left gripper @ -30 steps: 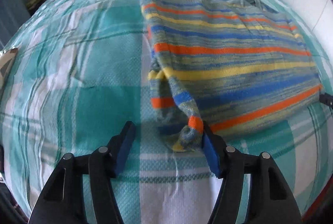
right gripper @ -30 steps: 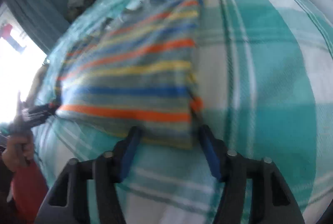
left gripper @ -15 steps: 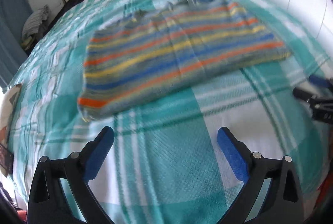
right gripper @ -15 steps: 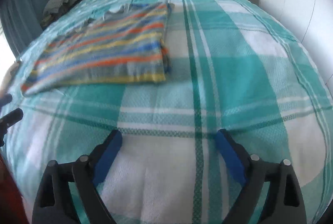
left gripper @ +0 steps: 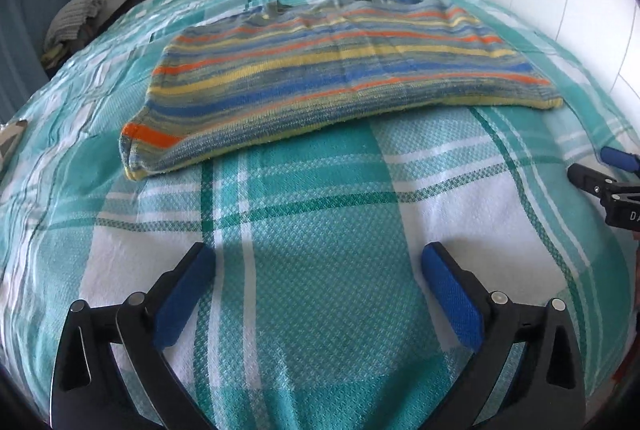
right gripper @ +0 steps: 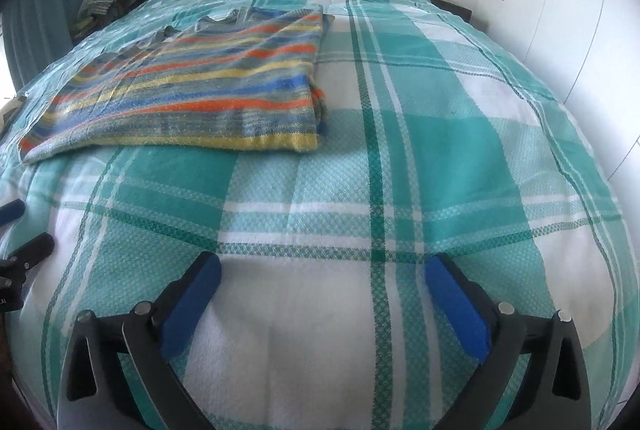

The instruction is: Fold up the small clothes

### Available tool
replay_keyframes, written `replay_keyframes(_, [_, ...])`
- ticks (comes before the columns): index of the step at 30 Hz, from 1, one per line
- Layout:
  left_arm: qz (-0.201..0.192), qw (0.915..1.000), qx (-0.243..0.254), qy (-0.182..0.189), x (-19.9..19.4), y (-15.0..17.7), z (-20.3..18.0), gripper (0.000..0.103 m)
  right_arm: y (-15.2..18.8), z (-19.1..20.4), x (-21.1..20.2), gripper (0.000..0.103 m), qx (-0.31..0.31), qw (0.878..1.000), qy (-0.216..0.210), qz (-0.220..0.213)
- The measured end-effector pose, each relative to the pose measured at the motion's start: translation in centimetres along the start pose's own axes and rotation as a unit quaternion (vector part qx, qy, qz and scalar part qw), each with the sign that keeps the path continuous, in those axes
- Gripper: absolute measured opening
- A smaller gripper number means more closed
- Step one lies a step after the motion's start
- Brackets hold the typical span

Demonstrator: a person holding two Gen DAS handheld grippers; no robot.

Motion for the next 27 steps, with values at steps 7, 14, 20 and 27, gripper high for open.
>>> replay_keyframes(7, [-0.004, 1.0000, 0.000, -0.001, -0.1, 0.2, 0.0, 0.102, 0.1, 0.0, 0.0, 0.102, 0.000, 1.000, 0.004, -0.002])
replay_keyframes(14, [-0.011, 0.9999, 0.000, -0.002, -0.3, 0.3, 0.0, 0.102, 0.0, 0.0, 0.1, 0.102, 0.000, 1.000, 0.003, -0.002])
replay_keyframes(20, [-0.012, 0.9999, 0.000, -0.004, -0.3, 0.3, 0.0, 0.102, 0.1, 0.0, 0.0, 0.102, 0.000, 1.000, 0.004, -0.002])
replay_keyframes(27, [-0.013, 0.9996, 0.007, -0.026, -1.4, 0.3, -0.4, 0.102, 0.0, 0.0, 0.0, 0.102, 0.003, 1.000, 0.000, -0.001])
Point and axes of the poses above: each gripper's, at about its wrist camera, not at the fingertips, and x roughly the way its jaws point, z to its left, y to its underside, the point moved 5 cm from there along x, roughly the way its jaws point, and after that the axes turned 5 degrees about z, right-handed, at the moved point
